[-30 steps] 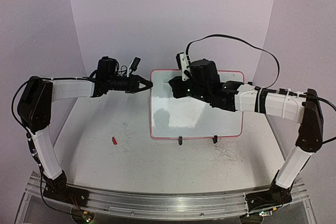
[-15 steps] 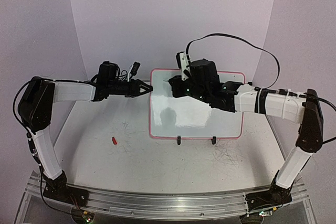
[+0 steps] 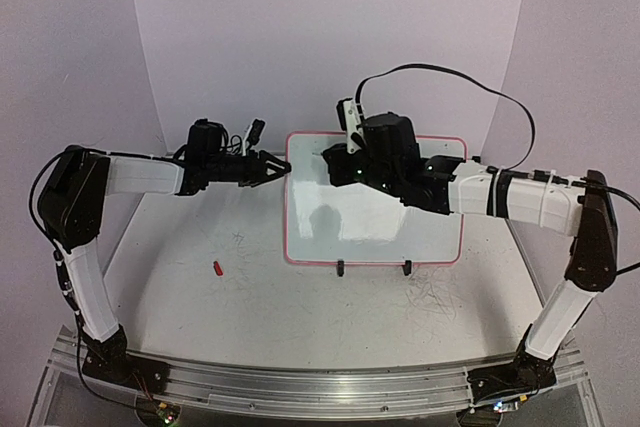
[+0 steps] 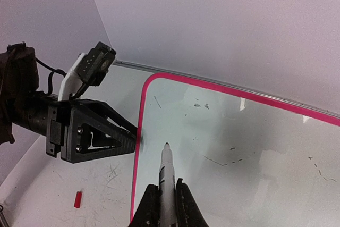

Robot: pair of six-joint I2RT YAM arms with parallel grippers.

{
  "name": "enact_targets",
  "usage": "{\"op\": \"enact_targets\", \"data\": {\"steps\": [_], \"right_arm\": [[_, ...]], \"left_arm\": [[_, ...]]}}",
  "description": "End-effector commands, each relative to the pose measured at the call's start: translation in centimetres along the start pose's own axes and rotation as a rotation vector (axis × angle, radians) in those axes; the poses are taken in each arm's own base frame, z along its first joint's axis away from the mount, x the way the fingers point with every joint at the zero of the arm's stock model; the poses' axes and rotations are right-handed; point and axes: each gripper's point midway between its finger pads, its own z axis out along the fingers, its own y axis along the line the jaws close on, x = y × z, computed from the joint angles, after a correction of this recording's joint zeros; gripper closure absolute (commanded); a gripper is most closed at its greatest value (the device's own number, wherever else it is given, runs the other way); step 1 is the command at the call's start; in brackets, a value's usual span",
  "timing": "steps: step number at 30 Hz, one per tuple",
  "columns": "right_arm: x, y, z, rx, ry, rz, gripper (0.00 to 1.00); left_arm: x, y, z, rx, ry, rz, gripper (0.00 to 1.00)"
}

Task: Write a sentence on the whiteboard
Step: Hold the whiteboard at the center of the board.

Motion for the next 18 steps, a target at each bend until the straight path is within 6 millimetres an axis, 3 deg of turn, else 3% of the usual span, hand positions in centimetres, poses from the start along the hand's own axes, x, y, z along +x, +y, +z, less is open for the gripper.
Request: {"op": "enact_targets", "data": {"steps": [1,5,11,18], "right_arm": [[-3.3,0.4,-2.0,-0.016,-0.093,0.011,1.00],[-3.0,0.2,-2.0,-0.011,-0.088,0.007,1.00],[-3.0,0.1,-2.3,-0.008,-0.089,0.007,1.00],[-3.0,0.3,-2.5,-0.024,-0.088,0.009,1.00]], "left_arm": [[-2.4,-2.6,0.3,0.136,-0.048,0.045,0.55],[-2.0,-2.4,0.6,0.164,-0.048,0.022,0.71],[-1.2,-2.2,0.5,0.169,-0.043,0.021,0.84],[0.3,-2.1,0.3,0.152,-0.039,0.043,0.91]]}}
